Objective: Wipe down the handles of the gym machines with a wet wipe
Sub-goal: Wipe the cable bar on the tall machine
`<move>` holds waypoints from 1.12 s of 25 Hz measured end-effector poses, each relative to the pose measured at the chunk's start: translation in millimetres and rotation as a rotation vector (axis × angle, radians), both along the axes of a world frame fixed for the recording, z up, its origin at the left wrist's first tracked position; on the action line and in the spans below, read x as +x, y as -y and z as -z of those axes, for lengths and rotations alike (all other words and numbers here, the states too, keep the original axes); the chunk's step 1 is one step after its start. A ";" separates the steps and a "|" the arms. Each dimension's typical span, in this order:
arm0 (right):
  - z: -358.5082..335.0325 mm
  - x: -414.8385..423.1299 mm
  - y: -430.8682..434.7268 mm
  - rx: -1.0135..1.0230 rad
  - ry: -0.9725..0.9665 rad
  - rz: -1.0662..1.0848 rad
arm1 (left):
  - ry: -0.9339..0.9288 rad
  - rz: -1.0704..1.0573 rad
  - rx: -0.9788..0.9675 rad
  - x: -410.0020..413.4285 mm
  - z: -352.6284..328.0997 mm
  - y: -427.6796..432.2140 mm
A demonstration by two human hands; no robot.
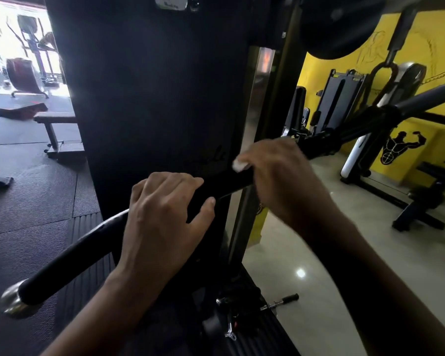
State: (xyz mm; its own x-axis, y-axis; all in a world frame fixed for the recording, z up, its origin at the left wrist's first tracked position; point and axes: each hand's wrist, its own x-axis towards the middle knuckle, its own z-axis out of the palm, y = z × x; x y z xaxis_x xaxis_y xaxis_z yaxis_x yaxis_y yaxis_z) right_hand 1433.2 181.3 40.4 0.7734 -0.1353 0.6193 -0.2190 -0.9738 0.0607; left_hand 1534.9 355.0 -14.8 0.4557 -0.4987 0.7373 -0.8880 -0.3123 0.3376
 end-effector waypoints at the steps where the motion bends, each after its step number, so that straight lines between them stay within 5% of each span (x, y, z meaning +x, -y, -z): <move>1: -8.6 -1.2 5.5 0.081 0.018 0.053 | -0.007 0.015 0.006 -1.2 0.3 2.1; 6: -16.9 3.4 2.4 0.005 -0.190 -0.116 | -0.019 0.062 0.014 -9.3 2.0 10.6; 12: -14.8 -8.6 4.7 -0.119 -0.264 -0.131 | -0.077 0.083 0.040 -16.2 4.9 7.4; 16: -17.3 -17.7 18.8 -0.040 -0.166 0.058 | -0.120 0.122 0.049 -25.7 4.2 12.6; 20: -11.1 -19.7 15.0 -0.111 -0.304 -0.030 | -0.139 0.151 0.057 -31.3 5.3 19.1; 25: -1.5 -29.9 26.0 -0.128 -0.100 0.105 | -0.165 0.193 0.076 -32.4 3.5 28.9; 28: 32.6 -36.8 16.8 0.086 0.346 0.183 | -0.160 0.207 0.089 -31.0 -1.2 34.0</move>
State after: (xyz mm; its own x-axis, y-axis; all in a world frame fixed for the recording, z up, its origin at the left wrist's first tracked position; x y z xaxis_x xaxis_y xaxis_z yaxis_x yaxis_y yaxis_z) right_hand 1396.4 164.5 7.9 0.4797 -0.3142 0.8192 -0.3823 -0.9153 -0.1272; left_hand 1503.9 321.0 -13.5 0.4450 -0.6526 0.6133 -0.8733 -0.1645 0.4585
